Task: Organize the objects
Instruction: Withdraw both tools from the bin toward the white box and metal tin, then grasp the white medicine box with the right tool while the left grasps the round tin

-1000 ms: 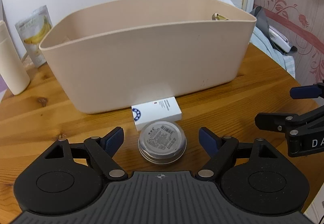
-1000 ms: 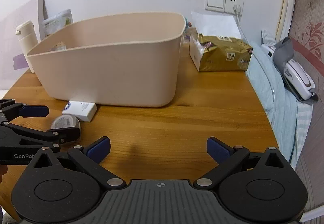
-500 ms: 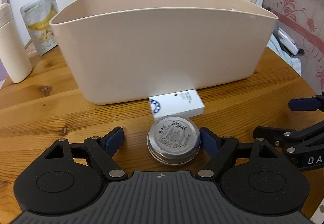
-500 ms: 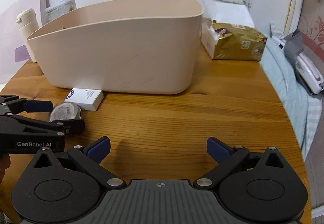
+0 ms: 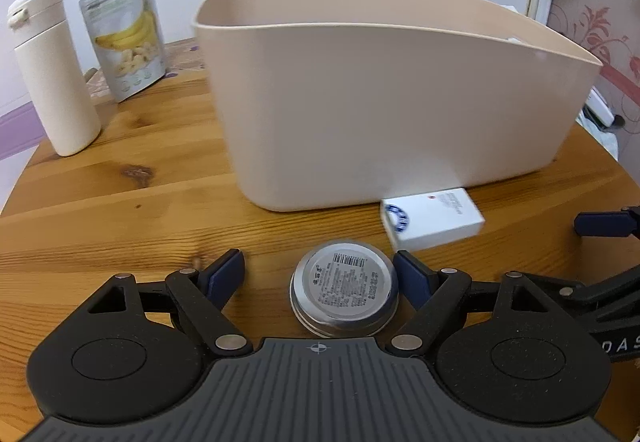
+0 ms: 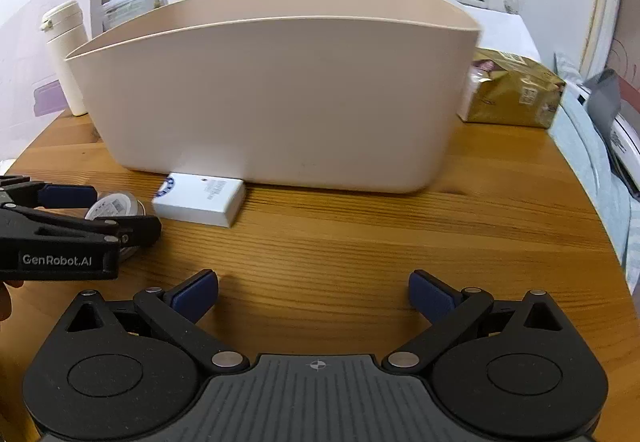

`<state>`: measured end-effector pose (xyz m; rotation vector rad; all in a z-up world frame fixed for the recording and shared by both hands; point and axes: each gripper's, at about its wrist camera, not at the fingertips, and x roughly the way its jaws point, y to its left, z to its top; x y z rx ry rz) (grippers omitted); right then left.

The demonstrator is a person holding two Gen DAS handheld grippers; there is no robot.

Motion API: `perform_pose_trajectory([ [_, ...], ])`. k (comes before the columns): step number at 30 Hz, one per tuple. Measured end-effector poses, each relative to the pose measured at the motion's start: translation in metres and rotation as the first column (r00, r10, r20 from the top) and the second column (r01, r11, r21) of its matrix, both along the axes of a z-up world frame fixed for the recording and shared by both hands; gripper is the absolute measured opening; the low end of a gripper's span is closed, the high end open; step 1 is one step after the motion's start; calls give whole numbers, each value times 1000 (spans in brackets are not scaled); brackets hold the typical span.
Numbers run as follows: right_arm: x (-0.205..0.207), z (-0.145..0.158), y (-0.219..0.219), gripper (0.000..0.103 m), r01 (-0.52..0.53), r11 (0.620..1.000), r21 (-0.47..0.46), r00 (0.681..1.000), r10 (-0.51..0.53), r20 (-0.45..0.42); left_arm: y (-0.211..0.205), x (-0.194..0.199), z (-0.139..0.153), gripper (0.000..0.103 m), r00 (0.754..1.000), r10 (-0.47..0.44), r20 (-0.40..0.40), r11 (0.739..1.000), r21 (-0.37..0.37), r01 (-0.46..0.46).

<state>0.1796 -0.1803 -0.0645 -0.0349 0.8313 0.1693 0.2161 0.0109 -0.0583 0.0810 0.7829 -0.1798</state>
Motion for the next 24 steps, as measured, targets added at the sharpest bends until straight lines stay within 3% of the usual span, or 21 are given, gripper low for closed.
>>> perform_pose_trajectory([
  [12, 12, -4, 44, 103, -40, 999, -24, 999, 41, 24, 29, 8, -1, 86, 1000, -20, -4, 1000, 8, 21],
  [24, 32, -3, 80, 103, -95, 995, -32, 994, 96, 42, 65, 17, 0, 89, 999, 51, -5, 999, -9, -51],
])
